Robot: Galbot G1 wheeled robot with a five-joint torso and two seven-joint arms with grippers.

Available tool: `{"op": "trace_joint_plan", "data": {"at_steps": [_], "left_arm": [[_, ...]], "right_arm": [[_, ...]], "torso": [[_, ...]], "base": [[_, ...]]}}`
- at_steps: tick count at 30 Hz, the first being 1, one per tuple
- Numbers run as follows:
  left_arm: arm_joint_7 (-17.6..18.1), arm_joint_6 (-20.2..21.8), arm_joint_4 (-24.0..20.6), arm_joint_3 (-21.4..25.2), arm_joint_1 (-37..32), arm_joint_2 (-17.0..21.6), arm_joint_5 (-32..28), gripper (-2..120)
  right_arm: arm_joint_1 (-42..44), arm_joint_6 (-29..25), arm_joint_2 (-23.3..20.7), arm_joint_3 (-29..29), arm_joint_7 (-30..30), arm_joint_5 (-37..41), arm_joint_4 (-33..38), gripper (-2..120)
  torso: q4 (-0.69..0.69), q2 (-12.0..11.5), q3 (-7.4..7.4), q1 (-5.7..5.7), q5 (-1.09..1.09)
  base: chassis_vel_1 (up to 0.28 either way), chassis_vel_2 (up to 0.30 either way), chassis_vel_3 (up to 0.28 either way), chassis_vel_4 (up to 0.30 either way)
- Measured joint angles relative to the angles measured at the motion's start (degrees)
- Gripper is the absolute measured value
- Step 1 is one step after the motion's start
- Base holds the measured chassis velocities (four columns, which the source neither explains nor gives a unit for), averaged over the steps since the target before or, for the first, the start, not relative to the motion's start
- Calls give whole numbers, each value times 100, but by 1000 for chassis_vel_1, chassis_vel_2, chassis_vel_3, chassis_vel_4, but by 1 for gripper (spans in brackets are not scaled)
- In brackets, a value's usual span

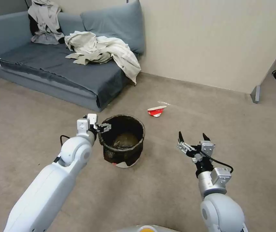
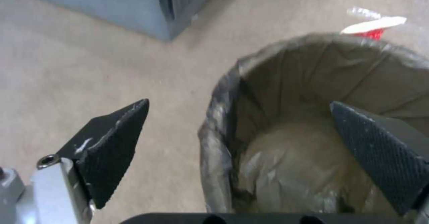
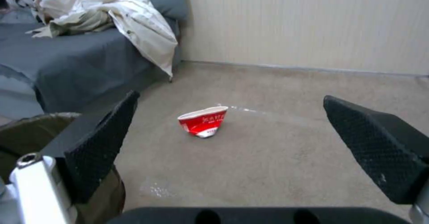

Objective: Pick up the trash can from the floor.

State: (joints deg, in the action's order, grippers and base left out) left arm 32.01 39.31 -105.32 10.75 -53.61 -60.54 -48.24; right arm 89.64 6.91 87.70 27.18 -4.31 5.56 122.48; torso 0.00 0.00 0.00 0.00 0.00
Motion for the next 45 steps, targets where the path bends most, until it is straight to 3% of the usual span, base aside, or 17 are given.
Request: {"op": "trace_joint_plan", "data": {"at_steps": [21, 40, 45], "left_arm": [[108, 288, 728, -107, 109, -215, -316, 100], [84, 276, 974, -134, 172, -322, -469, 100], [80, 274, 981, -170, 189, -321, -474, 91]], "right_arm": [[5, -10, 6, -10, 14, -30, 43, 100], [10, -10, -8, -16, 24, -28, 95, 100], [-7, -6, -5, -18, 24, -25, 96, 100]], "torso": [[0, 0, 0, 0, -1], [1, 0, 0, 0, 0], [0, 0, 0, 0, -1]], "base": [[0, 0, 0, 0], [0, 0, 0, 0], [0, 0, 0, 0]]}}
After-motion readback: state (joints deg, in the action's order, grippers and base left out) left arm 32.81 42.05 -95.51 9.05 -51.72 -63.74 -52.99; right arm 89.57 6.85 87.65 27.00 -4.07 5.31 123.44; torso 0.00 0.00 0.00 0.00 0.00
